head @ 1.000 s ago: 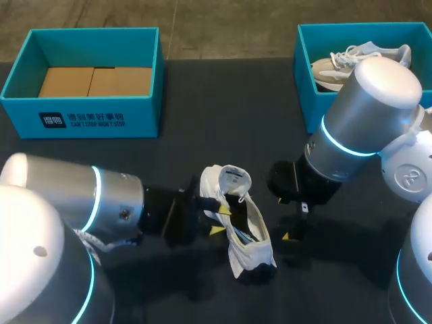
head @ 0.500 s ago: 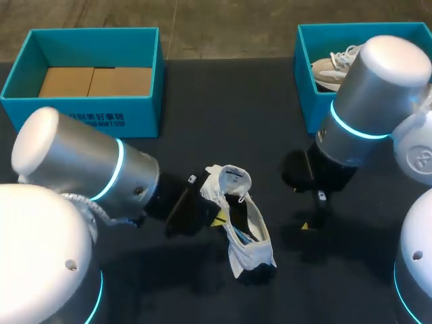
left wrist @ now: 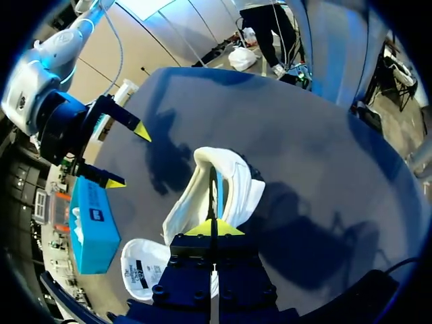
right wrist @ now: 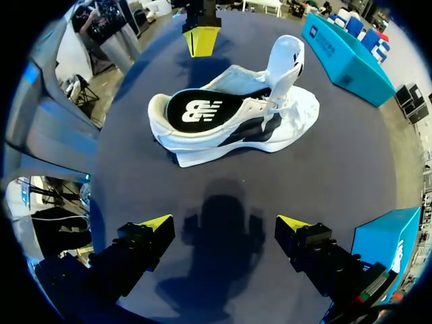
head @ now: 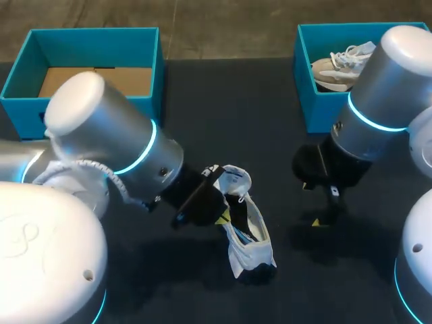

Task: Take the shoe out of the shoebox, open the shoe tongue, remove and reinsert the insole, then place the shoe into the shoebox

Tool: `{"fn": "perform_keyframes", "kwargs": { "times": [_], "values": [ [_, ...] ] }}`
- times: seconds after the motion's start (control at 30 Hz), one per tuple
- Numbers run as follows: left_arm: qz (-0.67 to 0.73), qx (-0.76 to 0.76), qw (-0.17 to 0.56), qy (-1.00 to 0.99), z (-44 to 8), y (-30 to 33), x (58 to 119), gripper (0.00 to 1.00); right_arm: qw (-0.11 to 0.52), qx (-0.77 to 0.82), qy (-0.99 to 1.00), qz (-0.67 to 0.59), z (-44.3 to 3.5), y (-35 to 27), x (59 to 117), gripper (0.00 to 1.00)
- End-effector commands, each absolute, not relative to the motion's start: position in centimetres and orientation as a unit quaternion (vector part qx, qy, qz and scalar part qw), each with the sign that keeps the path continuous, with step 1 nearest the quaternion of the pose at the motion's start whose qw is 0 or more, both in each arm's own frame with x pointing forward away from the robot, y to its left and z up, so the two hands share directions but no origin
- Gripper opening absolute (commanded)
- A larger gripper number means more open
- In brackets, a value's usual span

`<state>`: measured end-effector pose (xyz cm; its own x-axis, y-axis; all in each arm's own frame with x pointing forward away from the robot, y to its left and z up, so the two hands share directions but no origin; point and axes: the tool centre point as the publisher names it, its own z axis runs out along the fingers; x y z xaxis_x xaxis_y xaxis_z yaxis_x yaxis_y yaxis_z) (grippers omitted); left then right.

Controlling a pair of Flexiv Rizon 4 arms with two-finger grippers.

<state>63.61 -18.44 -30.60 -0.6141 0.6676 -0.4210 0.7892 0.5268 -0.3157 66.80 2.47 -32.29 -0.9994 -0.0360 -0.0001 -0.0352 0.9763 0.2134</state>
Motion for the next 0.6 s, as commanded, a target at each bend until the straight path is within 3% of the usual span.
{"fn": "perform_keyframes", "kwargs": {
  "times": [0.03,0.6],
  "values": [
    [-0.236,0.462,0.084,0.851,-30.1,-18.8,64.0,0.0,0.001,0.018,-0.994,-0.107,-32.3,2.4,66.7,1.0],
    [-0.173,0.599,0.018,0.782,-29.8,-21.3,63.8,0.0,0.014,0.042,-0.992,-0.117,-31.4,-2.7,66.8,1.0]
  ]
}}
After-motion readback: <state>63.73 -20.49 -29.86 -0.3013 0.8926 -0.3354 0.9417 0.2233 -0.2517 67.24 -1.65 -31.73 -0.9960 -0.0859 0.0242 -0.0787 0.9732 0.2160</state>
